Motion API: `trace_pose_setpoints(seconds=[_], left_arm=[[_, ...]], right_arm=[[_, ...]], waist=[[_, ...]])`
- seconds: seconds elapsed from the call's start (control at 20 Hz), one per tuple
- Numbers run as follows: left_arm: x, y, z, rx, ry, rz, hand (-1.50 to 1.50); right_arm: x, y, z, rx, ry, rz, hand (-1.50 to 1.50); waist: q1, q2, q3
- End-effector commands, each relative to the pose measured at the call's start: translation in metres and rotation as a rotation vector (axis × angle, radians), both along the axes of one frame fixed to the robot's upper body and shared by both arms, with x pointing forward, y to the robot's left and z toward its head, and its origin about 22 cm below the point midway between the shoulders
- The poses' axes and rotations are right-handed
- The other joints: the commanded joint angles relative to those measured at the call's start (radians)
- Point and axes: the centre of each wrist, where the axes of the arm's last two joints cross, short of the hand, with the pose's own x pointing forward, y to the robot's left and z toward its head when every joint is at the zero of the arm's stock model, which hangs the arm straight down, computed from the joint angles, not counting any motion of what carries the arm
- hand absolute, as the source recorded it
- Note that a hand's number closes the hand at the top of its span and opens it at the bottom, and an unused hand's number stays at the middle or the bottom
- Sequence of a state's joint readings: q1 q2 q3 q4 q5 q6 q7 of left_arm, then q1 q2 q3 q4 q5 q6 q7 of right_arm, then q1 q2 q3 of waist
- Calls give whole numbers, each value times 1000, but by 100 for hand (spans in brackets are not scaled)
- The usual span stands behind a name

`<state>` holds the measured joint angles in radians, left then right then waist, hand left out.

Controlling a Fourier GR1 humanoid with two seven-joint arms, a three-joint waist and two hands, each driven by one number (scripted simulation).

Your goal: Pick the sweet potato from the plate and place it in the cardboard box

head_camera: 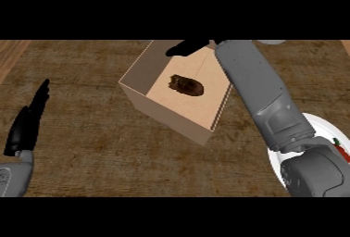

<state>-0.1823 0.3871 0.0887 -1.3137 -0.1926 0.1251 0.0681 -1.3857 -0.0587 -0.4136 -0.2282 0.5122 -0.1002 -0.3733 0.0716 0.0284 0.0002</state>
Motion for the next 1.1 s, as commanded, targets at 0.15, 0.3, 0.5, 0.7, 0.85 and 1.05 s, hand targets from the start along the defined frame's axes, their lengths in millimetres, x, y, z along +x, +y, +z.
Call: trace_pose_setpoints(seconds=[0.15, 0.3, 0.5, 0.7, 0.85, 1.05], left_arm=[[-11, 9, -13, 13, 16, 15, 0], [-14, 3, -3, -15, 9, 16, 0], [-4, 9, -1, -14, 14, 16, 0], [-3, -4, 1, -1, -12, 10, 0], [0, 3, 2, -1, 5, -7, 0], [-4, -1, 4, -2, -3, -15, 0]], right_arm=[[13, -79, 25, 168, -9, -1, -150], [12, -128, 25, 153, 26, -70, -150], [4, -188, 21, 145, 33, -116, -150], [-8, -236, 24, 113, 15, -132, -150], [-16, -259, 23, 95, 21, -124, -150], [-32, -296, 18, 23, 49, -92, -150]], waist=[[-16, -5, 0], [-13, -8, 1], [-18, 1, 1], [-7, 5, 2], [-5, 8, 3], [7, 8, 4]])
